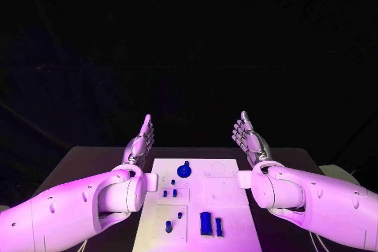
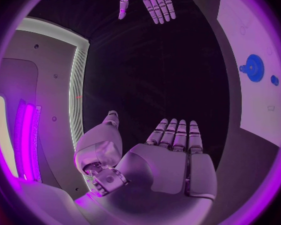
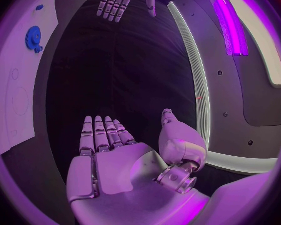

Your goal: Assemble the parts on the task board

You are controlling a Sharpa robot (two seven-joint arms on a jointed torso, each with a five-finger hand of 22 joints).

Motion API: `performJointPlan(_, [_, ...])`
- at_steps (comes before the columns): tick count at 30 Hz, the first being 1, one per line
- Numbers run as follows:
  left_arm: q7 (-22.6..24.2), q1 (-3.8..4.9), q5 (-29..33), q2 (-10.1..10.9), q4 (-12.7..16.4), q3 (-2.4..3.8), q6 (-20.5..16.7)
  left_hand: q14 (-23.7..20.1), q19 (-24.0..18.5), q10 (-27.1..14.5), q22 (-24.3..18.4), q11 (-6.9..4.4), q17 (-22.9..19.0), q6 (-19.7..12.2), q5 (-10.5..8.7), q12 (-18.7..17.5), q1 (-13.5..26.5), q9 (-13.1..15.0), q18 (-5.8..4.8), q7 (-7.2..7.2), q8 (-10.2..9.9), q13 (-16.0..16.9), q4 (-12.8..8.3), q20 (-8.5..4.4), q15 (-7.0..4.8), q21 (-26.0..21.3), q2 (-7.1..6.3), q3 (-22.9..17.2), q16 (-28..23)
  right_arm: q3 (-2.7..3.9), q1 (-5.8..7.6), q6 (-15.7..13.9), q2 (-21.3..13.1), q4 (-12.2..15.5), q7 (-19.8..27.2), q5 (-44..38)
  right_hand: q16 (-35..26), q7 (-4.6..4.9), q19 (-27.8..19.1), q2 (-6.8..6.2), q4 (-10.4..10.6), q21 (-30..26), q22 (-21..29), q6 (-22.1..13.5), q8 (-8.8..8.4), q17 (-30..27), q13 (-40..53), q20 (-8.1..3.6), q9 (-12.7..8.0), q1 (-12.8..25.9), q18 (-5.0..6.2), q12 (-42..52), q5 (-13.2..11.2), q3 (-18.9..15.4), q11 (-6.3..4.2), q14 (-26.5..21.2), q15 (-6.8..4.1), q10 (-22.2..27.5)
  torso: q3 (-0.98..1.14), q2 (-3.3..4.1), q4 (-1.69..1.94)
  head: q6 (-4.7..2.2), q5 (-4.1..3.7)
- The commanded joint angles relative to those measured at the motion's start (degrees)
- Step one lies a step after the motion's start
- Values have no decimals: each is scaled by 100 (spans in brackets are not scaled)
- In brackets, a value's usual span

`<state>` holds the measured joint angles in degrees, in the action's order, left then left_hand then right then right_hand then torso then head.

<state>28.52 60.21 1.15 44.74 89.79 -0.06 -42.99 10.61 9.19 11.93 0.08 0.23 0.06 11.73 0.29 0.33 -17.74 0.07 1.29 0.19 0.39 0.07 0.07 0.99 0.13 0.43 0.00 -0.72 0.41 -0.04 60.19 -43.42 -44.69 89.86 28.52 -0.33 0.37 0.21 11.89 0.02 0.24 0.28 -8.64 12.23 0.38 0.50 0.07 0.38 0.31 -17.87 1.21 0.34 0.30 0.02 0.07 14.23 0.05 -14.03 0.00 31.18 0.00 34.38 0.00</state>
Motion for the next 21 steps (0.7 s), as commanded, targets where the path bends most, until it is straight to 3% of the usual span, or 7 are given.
performJointPlan(1, [128, -5, -115, -5, 17, 6, -113, -342, -294, -376, -8, -23, -6, -371, -29, -33, 566, -7, -129, -19, -39, -7, -7, -99, -13, -43, 0, 72, -41, 4, -2, -70, 0, 9, 127, 33, -37, -21, -378, -2, -24, -28, 275, -388, -38, -50, -7, -38, -31, 568, -121, -34, -30, -2, -7, -451, -5, 447, 0, 0, 0, 0, 0])
performJointPlan(13, [128, -5, -115, -5, 17, 6, -113, -608, -515, -688, -8, -23, -6, -675, -29, -33, 1032, -7, -129, -19, -39, -7, -7, -99, -13, -43, 0, 72, -41, 4, -2, -70, 0, 9, 127, 33, -37, -21, -683, -2, -24, -28, 864, -704, -38, -50, -7, -38, -31, 1035, -121, -34, -30, -2, -7, -823, -5, 816, 0, 0, 0, 0, 0])
performJointPlan(16, [128, -5, -115, -5, 17, 6, -113, -652, -919, -732, -8, -23, -6, -716, -29, -33, 1116, -7, -129, -19, -39, -7, -7, -99, -13, -43, 0, 72, -41, 4, -2, -70, 0, 9, 127, 33, -37, -21, -733, -2, -24, -28, 864, -757, -38, -50, -7, -38, -31, 1104, -121, -34, -30, -2, -7, -895, -5, 877, 0, 0, 0, 0, 0])
performJointPlan(17, [128, -5, -115, -5, 17, 6, -113, -1061, -919, -754, -8, -23, -6, -738, -29, -33, 1130, -7, -129, -19, -39, -7, -7, -99, -13, -43, 0, 72, -41, 4, -2, -70, 0, 9, 127, 33, -37, -21, -766, -2, -24, -28, 864, -797, -38, -50, -7, -38, -31, 1165, -121, -34, -30, -2, -7, -932, -5, 921, 0, 0, 0, 0, 0])
performJointPlan(19, [128, -5, -115, -5, 17, 6, -113, -1061, -919, -773, -8, -23, -6, -765, -29, -33, 1174, -7, -129, -19, -39, -7, -7, -99, -13, -43, 0, 72, -41, 4, -2, -70, 0, 9, 127, 33, -37, -21, -1189, -2, -24, -28, 864, -1223, -38, -50, -7, -38, -31, 1370, -121, -34, -30, -2, -7, -1423, -5, 1403, 0, 0, 0, 0, 0])
performJointPlan(20, [128, -5, -115, -5, 17, 6, -113, -1061, -919, -1193, -8, -23, -6, -1173, -29, -33, 1205, -7, -129, -19, -39, -7, -7, -99, -13, -43, 0, 72, -41, 4, -2, -70, 0, 9, 127, 33, -37, -21, -1189, -2, -24, -28, 864, -1223, -38, -50, -7, -38, -31, 1787, -121, -34, -30, -2, -7, -1423, -5, 1403, 0, 0, 0, 0, 0])
performJointPlan(21, [128, -5, -115, -5, 17, 6, -113, -1061, -919, -1193, -8, -23, -6, -1173, -29, -33, 1224, -7, -129, -19, -39, -7, -7, -99, -13, -43, 0, 72, -41, 4, -2, -70, 0, 9, 127, 33, -37, -21, -1189, -2, -24, -28, 864, -1223, -38, -50, -7, -38, -31, 1787, -121, -34, -30, -2, -7, -1423, -5, 1403, 0, 0, 0, 0, 0])
